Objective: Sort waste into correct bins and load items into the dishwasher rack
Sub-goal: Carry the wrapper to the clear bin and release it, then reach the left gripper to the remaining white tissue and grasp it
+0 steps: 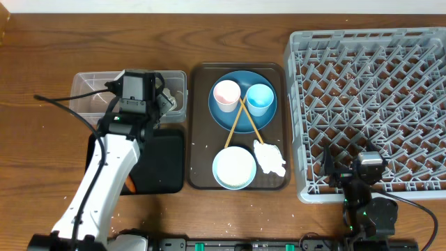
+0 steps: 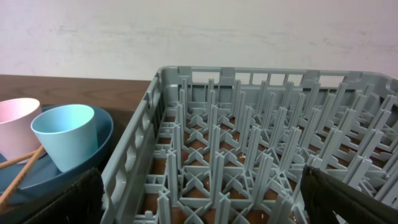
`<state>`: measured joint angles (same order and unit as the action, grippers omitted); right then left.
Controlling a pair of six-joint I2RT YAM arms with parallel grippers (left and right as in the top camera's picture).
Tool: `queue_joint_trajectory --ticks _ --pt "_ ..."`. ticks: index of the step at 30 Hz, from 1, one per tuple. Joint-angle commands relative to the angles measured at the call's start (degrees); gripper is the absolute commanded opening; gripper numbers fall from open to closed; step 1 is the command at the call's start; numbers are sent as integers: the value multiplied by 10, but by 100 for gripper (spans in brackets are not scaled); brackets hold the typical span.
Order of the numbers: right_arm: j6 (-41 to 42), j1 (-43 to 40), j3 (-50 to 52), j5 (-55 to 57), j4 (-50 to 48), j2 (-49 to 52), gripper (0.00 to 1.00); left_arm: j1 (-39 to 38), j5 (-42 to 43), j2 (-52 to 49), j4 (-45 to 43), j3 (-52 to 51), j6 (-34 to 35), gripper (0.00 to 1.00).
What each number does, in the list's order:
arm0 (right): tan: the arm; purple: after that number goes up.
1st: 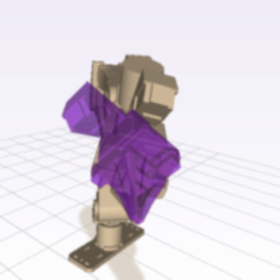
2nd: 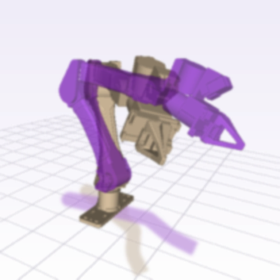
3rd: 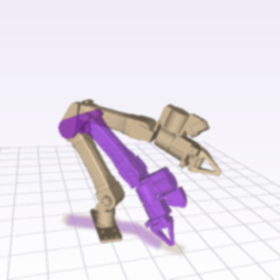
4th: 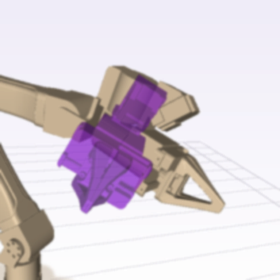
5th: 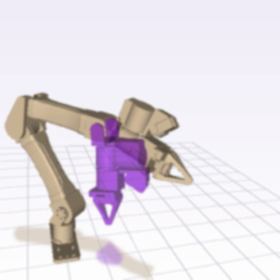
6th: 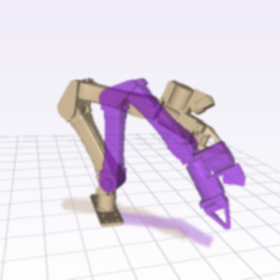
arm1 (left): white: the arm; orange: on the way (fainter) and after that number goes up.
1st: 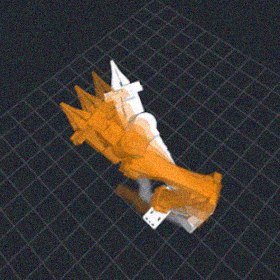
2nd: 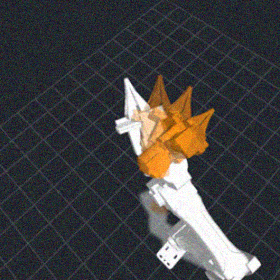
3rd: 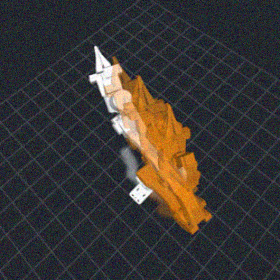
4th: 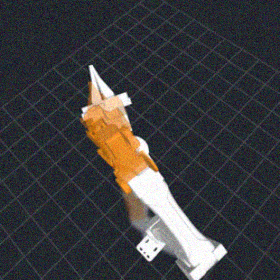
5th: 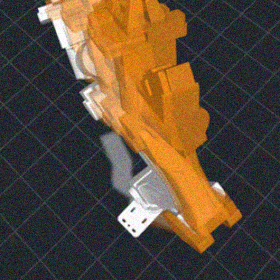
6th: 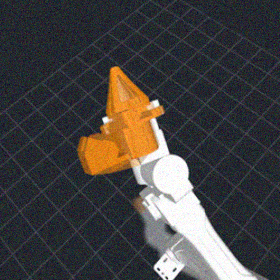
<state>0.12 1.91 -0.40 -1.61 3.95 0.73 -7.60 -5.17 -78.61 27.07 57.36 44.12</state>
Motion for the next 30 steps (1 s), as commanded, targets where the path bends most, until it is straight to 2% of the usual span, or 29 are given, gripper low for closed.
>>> queue_joint_trajectory --ticks 1,2,4,8,11,14,17,20,22,24,27,30 --pt "-9 -4 1 1 2 -1 99 3 -38 -19 2 1 -13 62" --pt "-9 -4 1 1 2 -1 99 3 -38 -23 -2 1 -26 70" --pt "-9 -4 1 1 2 -1 99 2 -37 -25 -10 1 -52 80" --pt "-9 -4 1 1 2 -1 99 2 -2 -3 -3 1 -62 84" --pt "-9 -4 1 1 2 -1 99 1 95 42 5 1 -62 87" --pt "-9 -4 1 1 2 -1 99 1 254 98 7 1 -62 90" --pt "-9 -4 1 1 2 -1 99 1 341 136 25 1 -61 94" --pt "-9 -4 1 1 2 -1 99 -7 405 159 70 1 -62 94" --pt "-9 -4 1 1 2 -1 99 -27 407 162 106 1 -62 82" --pt "-9 -4 1 1 2 -1 99 -55 398 160 137 1 -62 72" --pt "-9 -4 1 1 2 -1 99 -117 365 155 162 1 -61 63" --pt "-9 -4 1 1 2 -1 99 -189 318 149 159 0 -31 61"
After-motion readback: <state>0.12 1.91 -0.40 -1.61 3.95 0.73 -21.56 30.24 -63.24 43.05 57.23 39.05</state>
